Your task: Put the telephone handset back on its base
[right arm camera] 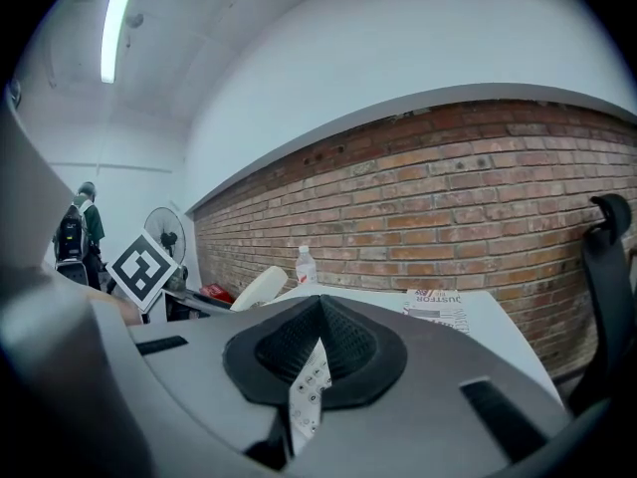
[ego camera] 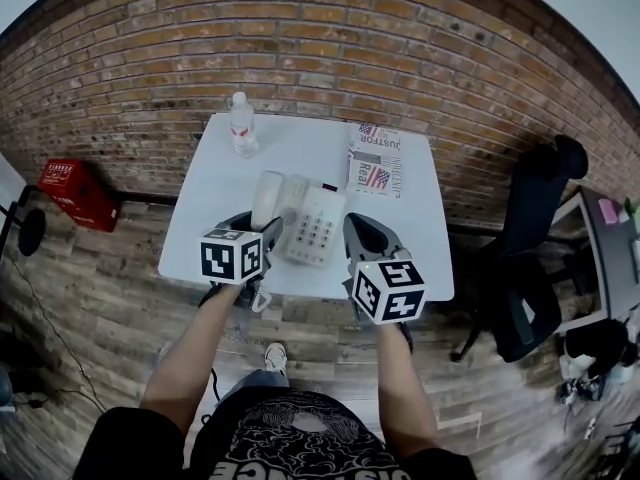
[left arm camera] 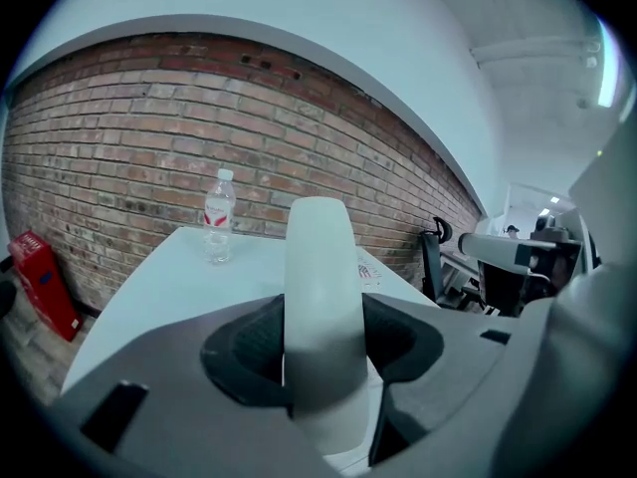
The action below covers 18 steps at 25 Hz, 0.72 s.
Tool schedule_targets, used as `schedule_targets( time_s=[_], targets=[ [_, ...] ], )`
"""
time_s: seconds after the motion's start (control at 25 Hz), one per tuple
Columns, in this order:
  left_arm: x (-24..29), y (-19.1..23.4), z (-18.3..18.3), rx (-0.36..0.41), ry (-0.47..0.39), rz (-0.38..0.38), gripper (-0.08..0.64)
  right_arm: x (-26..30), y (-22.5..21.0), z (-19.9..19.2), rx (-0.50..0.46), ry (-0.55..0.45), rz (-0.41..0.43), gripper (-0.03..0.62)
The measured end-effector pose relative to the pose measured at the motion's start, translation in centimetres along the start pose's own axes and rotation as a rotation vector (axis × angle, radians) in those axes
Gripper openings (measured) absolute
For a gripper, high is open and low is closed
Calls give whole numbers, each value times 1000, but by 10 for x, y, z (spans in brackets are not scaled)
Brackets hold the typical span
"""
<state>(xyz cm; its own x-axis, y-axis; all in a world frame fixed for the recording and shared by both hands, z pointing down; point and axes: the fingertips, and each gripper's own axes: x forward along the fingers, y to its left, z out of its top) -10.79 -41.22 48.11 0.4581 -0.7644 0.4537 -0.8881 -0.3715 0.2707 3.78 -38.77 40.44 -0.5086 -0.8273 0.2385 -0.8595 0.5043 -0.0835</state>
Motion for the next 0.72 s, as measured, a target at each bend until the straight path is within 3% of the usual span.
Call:
schedule_targets(
  time_s=[0.72],
  targets=[
    [89, 24, -23, -28, 255, -80, 215, 41, -22, -14, 43, 31, -109, 0]
  ],
)
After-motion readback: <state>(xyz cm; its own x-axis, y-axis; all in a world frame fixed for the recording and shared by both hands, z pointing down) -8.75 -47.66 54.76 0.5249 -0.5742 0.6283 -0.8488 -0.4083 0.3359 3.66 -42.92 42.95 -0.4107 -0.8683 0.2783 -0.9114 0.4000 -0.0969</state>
